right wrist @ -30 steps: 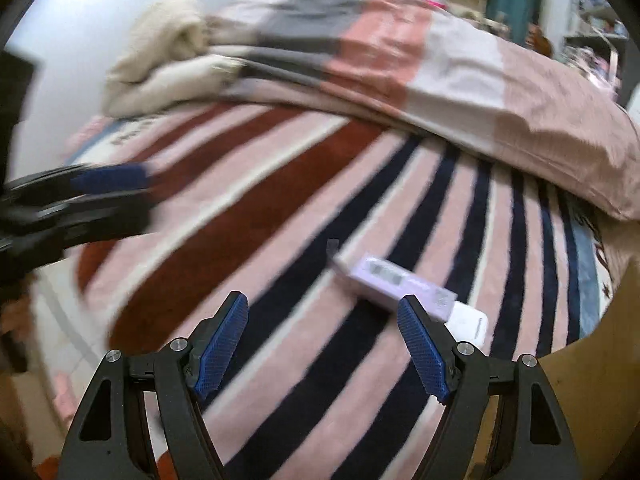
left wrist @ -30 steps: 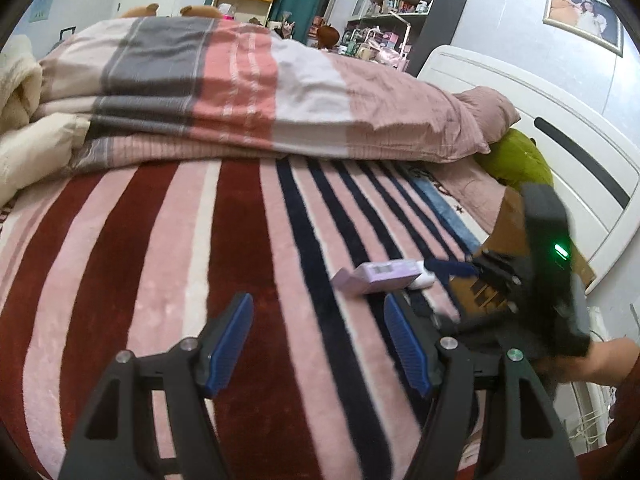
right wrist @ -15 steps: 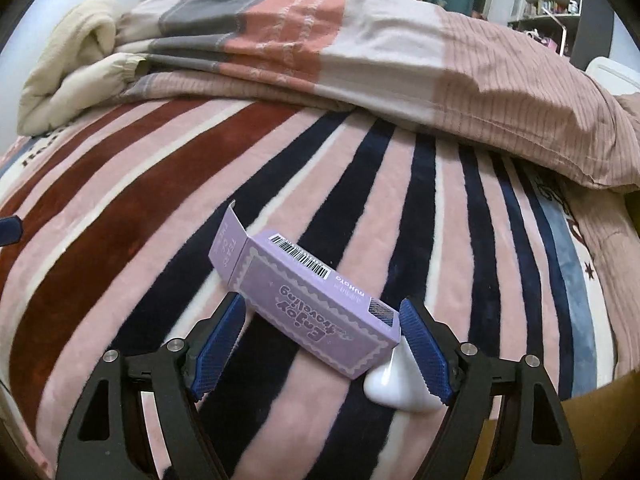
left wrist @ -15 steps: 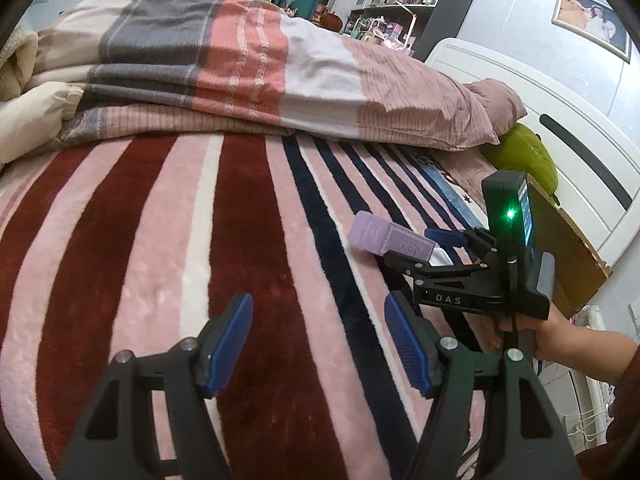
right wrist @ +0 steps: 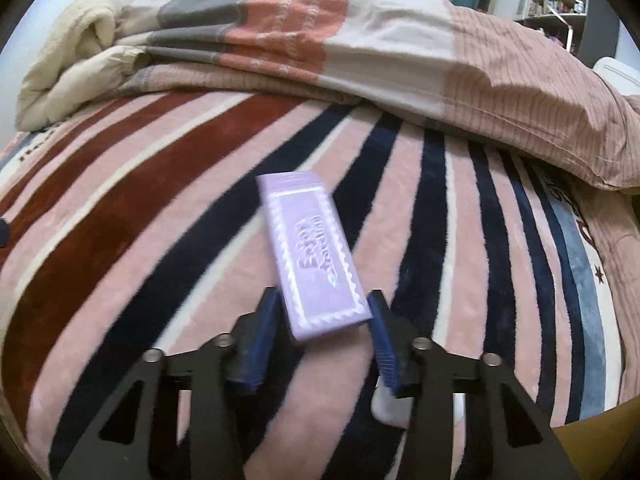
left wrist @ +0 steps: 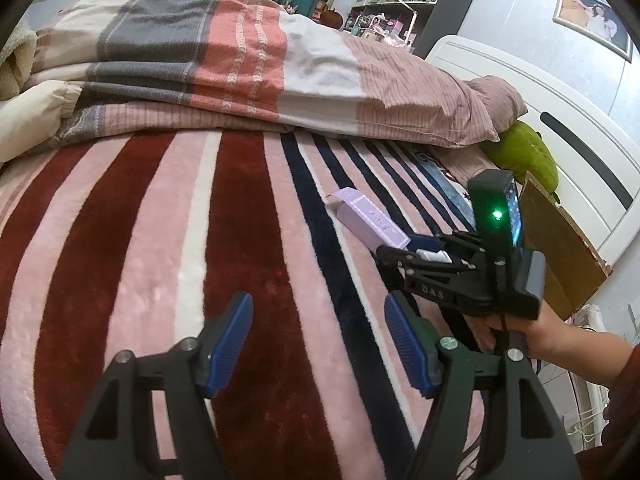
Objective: Organize rigid objects
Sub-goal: 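Reach the right gripper to the purple printed box and grasp it, then carry the purple box into the cardboard box and open the right gripper, then move the right gripper to the white earbud case and grasp it, then carry the earbud case into the cardboard box and open the right gripper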
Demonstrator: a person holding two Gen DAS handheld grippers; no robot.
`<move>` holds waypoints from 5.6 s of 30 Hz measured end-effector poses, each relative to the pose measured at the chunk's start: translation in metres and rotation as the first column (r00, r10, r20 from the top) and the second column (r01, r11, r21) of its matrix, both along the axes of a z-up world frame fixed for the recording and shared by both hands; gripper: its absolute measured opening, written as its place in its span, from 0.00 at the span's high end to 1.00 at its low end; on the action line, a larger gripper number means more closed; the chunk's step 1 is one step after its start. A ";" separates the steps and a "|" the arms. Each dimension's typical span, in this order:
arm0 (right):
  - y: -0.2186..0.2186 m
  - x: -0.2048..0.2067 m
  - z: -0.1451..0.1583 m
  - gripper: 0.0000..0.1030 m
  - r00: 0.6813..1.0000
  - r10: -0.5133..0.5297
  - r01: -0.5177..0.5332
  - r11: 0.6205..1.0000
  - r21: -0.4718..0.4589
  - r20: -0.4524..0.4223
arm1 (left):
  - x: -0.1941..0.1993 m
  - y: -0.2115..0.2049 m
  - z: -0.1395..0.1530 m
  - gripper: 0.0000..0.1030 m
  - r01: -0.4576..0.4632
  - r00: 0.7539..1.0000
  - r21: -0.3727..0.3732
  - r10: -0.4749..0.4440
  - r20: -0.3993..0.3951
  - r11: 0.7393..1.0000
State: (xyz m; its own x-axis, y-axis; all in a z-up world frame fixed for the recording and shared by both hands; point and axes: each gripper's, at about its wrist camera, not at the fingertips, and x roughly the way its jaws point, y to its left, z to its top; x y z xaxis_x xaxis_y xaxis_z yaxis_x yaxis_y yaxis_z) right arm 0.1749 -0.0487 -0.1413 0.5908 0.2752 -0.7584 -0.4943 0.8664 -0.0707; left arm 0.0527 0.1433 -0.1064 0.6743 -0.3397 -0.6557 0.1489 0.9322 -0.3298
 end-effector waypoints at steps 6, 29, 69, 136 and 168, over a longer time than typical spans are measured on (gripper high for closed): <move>0.006 -0.028 0.007 0.66 0.984 0.137 -0.132 0.990 0.054 -0.116 | 0.002 -0.005 0.002 0.37 0.014 1.000 -0.002 -0.014 0.000 1.000; -0.003 -0.111 0.088 0.68 0.936 0.351 -0.348 0.917 0.193 0.021 | -0.010 -0.056 0.063 0.37 0.120 0.988 -0.063 -0.113 0.102 0.991; -0.229 -0.095 0.125 0.55 0.996 0.062 -0.043 0.968 0.246 -0.070 | 0.041 -0.244 0.129 0.25 0.339 0.935 0.103 -0.347 0.072 0.935; -0.034 -0.021 -0.021 0.52 0.987 -0.030 0.027 0.999 -0.024 -0.155 | -0.018 0.002 -0.005 0.25 0.058 0.994 -0.057 -0.053 0.095 0.997; -0.124 -0.132 0.150 0.52 0.946 0.212 -0.256 0.953 0.161 0.245 | 0.013 -0.216 0.126 0.71 0.390 0.915 -0.008 -0.386 0.121 0.921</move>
